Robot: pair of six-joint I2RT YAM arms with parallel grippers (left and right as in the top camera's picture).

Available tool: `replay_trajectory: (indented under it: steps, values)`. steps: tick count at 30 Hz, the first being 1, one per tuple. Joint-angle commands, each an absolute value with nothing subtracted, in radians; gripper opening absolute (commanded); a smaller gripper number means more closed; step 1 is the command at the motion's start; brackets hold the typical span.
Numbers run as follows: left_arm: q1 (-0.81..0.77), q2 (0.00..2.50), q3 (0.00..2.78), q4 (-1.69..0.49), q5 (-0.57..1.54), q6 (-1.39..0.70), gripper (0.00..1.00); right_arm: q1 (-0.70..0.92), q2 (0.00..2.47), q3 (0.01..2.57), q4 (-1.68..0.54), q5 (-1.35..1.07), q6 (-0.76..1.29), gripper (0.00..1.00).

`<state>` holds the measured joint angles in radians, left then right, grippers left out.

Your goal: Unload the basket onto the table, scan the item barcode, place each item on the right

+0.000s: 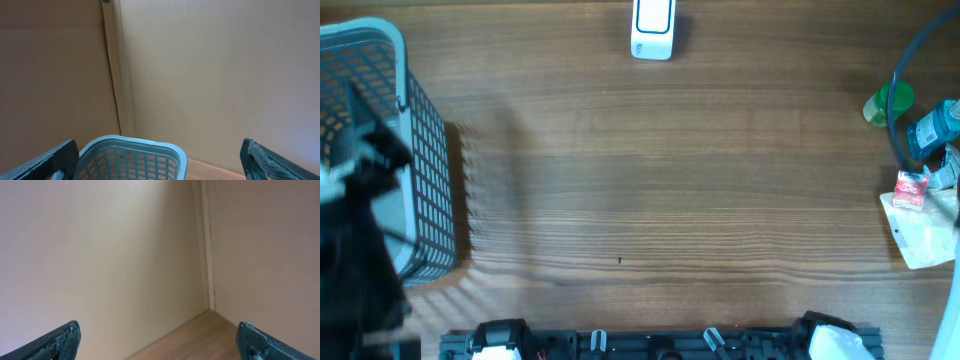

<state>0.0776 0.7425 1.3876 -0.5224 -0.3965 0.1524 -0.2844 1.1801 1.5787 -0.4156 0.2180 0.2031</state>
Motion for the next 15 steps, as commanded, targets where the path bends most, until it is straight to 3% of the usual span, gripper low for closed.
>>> replay_trajectory:
  steps: [1,8,15]
  values:
    - [0.144,0.581,1.308,-0.521,-0.279,0.121,1.0,-0.248,0.992,1.484,-0.414,0.247,0.184,1.0]
    - [0.18,0.375,1.135,-0.535,-0.069,0.096,1.0,-0.184,0.627,1.382,-0.474,0.26,0.104,1.0]
    - [0.191,0.232,1.061,-0.517,-0.013,0.055,1.0,-0.22,0.379,1.382,-0.518,0.251,0.109,1.0]
